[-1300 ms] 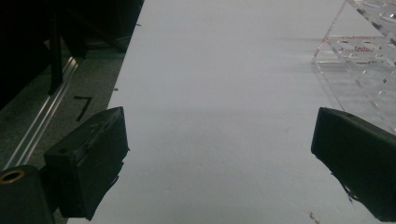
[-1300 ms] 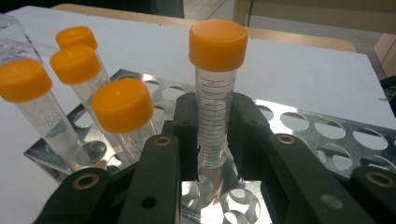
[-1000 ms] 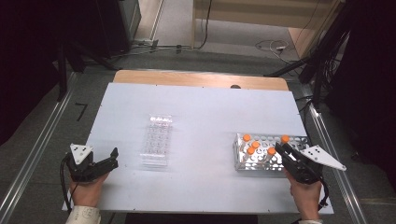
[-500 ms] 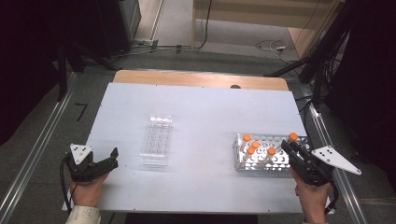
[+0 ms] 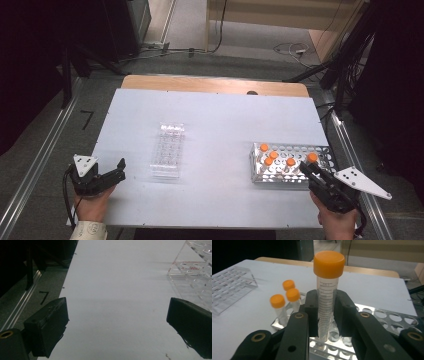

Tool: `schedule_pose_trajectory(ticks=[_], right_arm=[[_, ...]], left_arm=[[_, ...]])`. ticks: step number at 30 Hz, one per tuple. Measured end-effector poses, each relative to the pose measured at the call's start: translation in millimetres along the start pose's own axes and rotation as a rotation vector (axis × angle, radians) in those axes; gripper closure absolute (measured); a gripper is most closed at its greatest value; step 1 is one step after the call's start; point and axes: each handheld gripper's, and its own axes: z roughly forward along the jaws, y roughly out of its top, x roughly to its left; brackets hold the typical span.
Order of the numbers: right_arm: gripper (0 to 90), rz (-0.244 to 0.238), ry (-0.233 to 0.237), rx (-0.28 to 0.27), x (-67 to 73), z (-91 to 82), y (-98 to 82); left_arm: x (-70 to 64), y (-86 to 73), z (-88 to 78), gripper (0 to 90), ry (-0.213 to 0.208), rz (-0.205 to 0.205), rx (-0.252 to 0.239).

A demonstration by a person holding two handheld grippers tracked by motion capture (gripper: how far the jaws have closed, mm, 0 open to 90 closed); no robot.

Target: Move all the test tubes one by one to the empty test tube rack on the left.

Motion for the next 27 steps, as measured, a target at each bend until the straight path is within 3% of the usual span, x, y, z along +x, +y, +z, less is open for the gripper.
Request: schedule_pose_trajectory(ticks=[6,8,12,21,27], right_arm=[[72.0,-0.028,0.044,-0.007,14.9,-2.3,1.1],[72.0,-0.048,0.080,0.001,24.2,1.2,0.0],[72.0,-0.063,0.108,0.006,34.6,6.9,-2.5],[72.0,-0.115,0.194,0.040,62.6,29.8,-6.7],[72.0,-0.144,0.228,0.050,75.8,43.3,-5.4]], left_arm=[[-2.0,2.3,-3.1,4.3,-0.007,-0.007,-0.013],[-3.8,2.6,-4.4,4.6,-0.012,0.001,-0.014],[-10.0,3.7,-6.8,5.2,-0.023,0.025,-0.026],[-27.0,14.1,-19.1,6.0,-0.112,0.023,-0.075],[-44.8,21.9,-24.0,6.7,-0.188,0.057,-0.086]])
